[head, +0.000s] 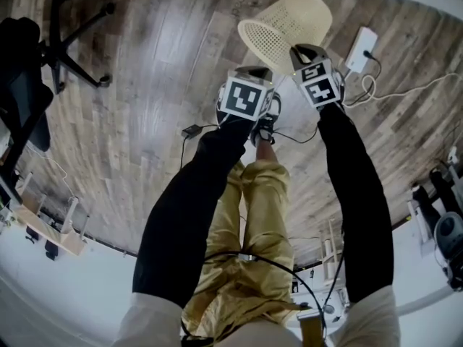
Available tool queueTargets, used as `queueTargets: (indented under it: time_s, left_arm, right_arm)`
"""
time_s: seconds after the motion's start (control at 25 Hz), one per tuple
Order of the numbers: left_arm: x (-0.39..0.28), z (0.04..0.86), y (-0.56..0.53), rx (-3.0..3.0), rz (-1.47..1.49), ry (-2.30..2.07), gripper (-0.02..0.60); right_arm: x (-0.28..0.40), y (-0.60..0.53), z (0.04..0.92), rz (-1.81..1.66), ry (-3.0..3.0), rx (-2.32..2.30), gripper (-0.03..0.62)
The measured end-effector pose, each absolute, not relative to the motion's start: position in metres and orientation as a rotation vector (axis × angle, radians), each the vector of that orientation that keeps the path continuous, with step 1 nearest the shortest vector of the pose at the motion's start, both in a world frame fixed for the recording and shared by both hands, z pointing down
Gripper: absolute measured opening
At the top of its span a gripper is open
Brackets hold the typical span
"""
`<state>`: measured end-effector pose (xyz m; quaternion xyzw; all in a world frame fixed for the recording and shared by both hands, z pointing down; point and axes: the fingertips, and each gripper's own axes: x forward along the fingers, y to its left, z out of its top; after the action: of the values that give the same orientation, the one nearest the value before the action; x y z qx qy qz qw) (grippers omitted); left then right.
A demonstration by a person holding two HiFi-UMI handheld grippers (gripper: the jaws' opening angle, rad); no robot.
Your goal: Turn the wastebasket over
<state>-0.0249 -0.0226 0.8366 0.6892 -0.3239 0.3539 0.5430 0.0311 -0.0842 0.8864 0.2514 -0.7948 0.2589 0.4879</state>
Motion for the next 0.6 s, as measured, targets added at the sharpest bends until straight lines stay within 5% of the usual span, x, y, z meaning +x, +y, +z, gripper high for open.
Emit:
queueTargets:
  time_s: [0.32, 0.6]
  left_arm:
    - [-0.014, 0.830, -0.025, 1.662, 0.822, -0.770, 0.002]
    - [-0.018, 0.841, -0.006, 1.639, 0.853, -0.756, 0.002]
  right_arm:
    - [0.036, -0.092, 0.873, 1.422, -2.080, 0.915, 0.044]
    - [0.111, -0.082, 0.892, 1.649, -1.945, 1.292, 0.047]
